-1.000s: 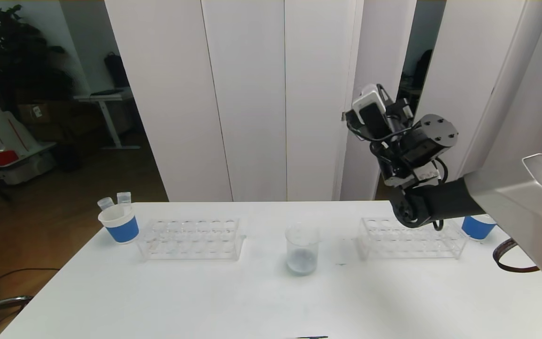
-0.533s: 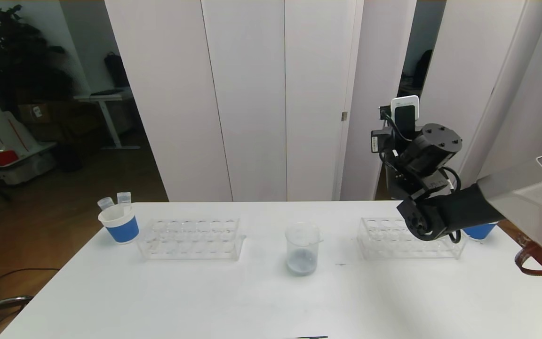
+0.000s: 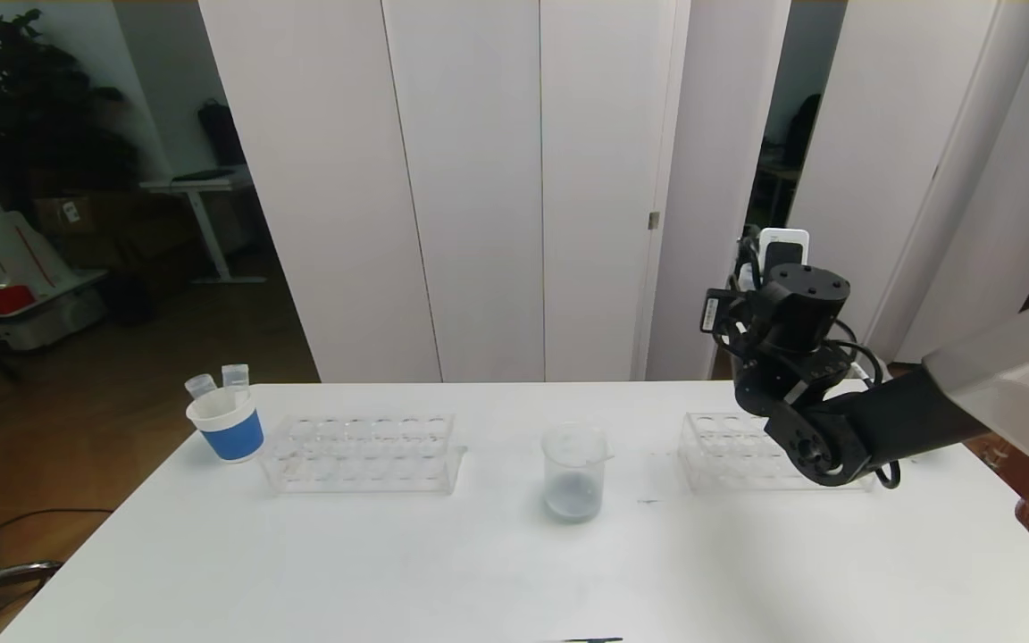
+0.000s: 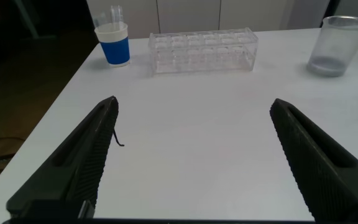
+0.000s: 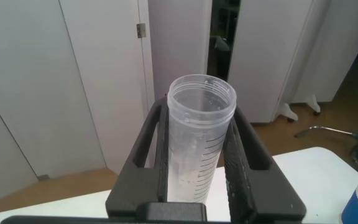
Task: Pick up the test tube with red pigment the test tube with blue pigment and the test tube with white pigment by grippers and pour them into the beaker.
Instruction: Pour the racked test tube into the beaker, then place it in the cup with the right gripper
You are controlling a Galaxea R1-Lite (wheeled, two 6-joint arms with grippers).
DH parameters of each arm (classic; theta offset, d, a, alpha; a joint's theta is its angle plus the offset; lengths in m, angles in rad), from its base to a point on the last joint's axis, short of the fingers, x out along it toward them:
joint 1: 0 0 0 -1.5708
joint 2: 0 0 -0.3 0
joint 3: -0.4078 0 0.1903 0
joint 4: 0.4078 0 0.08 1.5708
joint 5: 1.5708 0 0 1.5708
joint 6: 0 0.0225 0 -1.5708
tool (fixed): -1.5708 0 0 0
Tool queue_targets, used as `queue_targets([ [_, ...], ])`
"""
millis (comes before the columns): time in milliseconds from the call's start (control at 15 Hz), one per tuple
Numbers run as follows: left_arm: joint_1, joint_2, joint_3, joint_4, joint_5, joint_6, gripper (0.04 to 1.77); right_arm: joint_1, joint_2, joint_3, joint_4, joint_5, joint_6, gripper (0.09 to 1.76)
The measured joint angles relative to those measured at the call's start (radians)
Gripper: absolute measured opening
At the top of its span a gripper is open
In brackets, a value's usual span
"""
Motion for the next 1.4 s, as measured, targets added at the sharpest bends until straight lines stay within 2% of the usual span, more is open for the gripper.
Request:
queue_targets([
  [200,0.000,0.000,0.000,0.000,0.000,0.000,1.74,-0.020,-0.034,0.060,-0.007,-0.012,0.001,0.58],
  [400,0.000,0.000,0.000,0.000,0.000,0.000,1.74,-0.094,-0.076,0.097,-0.070,-0.046,-0.038,0.58],
  [733,0.000,0.000,0.000,0.000,0.000,0.000,1.74,-0.251,-0.093,0.141,-0.411,-0.050,-0.185,0.58],
  [1133,0.000,0.000,0.000,0.000,0.000,0.000,1.74,-0.437,-0.034,0.153,-0.432,0.018,-0.192,0.58],
  [1400,0.000,0.000,0.000,0.000,0.000,0.000,1.74,-0.482,0.040,0.154,-0.432,0.092,-0.156,0.58],
])
